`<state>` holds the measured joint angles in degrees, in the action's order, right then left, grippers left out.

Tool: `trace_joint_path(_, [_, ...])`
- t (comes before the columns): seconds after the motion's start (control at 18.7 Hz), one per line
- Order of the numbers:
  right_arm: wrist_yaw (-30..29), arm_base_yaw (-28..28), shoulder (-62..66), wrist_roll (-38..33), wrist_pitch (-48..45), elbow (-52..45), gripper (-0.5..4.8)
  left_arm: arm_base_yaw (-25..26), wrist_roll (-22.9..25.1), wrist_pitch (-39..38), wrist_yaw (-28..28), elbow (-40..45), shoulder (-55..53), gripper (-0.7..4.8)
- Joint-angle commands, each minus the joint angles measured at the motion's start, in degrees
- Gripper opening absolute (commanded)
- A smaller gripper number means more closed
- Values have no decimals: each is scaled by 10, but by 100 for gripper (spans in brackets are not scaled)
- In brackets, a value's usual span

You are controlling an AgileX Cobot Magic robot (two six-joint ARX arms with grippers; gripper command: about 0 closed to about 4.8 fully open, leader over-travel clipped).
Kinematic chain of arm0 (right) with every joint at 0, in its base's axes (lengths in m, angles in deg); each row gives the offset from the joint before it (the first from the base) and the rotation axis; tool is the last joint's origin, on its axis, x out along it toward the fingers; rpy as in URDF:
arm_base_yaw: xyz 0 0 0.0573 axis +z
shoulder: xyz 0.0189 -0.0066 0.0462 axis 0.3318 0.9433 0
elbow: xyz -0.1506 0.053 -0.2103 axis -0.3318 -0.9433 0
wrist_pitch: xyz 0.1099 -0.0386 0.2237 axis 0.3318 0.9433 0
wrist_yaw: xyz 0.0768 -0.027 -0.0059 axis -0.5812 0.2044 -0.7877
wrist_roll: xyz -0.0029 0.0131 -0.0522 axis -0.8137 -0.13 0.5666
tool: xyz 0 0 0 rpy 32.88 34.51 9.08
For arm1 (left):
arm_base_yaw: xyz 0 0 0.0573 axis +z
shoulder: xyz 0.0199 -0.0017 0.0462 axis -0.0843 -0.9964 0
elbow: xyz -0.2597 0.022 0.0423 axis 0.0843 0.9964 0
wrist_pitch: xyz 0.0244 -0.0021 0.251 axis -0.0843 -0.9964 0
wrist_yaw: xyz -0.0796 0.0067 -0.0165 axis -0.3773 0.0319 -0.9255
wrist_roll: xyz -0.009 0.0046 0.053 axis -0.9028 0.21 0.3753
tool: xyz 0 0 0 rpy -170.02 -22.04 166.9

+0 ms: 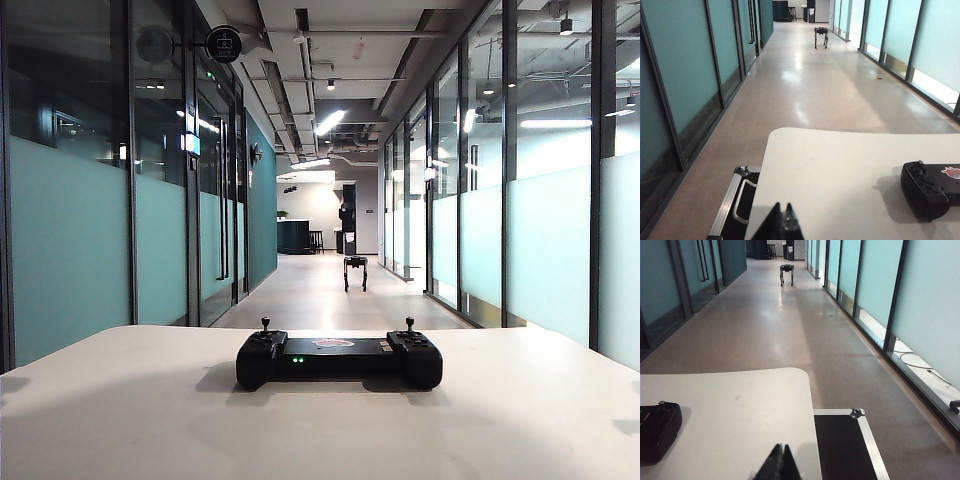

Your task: Push the left joystick on the remote control sitting on the white table backward to make the robot dog back up in a straight line until it returns close to you.

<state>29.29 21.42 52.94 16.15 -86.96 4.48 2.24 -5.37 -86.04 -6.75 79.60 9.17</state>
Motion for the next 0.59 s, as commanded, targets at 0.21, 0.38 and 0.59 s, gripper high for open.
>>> trace_joint_path(0.21, [-12,1,-2,-1,-11,-5,-1,0,0,3,2,-2,0,-5])
trace_joint_path(0.38, [-13,1,-2,-1,-19,-3,-1,0,0,9,2,-3,0,-5])
trace_joint_path(0.59, [-12,1,-2,-1,-36,1,-1,0,0,42,3,-8,0,-5])
